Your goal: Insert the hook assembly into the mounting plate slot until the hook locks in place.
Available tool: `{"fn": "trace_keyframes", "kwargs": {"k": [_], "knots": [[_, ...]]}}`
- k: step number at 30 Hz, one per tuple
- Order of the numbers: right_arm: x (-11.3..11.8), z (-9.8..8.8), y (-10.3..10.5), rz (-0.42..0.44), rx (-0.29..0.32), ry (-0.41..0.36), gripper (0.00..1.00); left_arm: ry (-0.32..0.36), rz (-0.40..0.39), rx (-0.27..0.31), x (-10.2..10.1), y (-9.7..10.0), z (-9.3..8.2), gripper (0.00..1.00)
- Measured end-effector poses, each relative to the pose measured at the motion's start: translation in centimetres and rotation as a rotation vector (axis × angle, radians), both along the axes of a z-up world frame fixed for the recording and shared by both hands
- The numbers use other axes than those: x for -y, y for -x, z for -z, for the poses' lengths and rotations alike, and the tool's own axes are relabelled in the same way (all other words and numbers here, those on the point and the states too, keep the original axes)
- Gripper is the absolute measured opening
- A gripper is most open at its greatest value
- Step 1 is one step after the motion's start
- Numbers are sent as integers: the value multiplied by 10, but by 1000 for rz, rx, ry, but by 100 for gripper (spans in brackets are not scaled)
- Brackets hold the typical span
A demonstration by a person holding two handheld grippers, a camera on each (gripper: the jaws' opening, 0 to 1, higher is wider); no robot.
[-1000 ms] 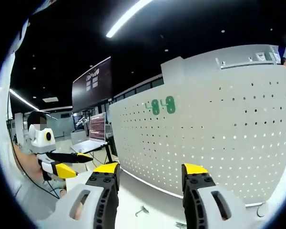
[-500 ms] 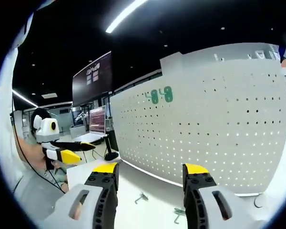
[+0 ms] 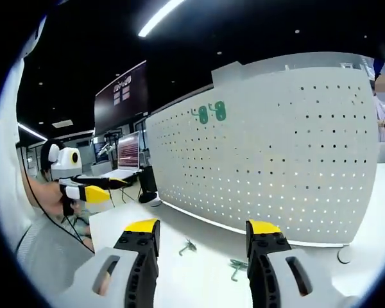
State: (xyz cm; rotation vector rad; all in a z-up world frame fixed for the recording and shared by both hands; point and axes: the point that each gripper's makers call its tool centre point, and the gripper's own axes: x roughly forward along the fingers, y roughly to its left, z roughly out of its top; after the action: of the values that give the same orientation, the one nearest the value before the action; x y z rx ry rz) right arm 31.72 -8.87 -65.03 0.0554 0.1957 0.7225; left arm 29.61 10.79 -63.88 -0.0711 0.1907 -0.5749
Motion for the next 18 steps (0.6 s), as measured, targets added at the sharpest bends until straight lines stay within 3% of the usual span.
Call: {"fn": "trace_keyframes", "kwargs": {"k": [18], "knots": [[14, 28, 29, -4, -56, 74, 54, -24, 26, -41, -7, 15, 17, 68]]}}
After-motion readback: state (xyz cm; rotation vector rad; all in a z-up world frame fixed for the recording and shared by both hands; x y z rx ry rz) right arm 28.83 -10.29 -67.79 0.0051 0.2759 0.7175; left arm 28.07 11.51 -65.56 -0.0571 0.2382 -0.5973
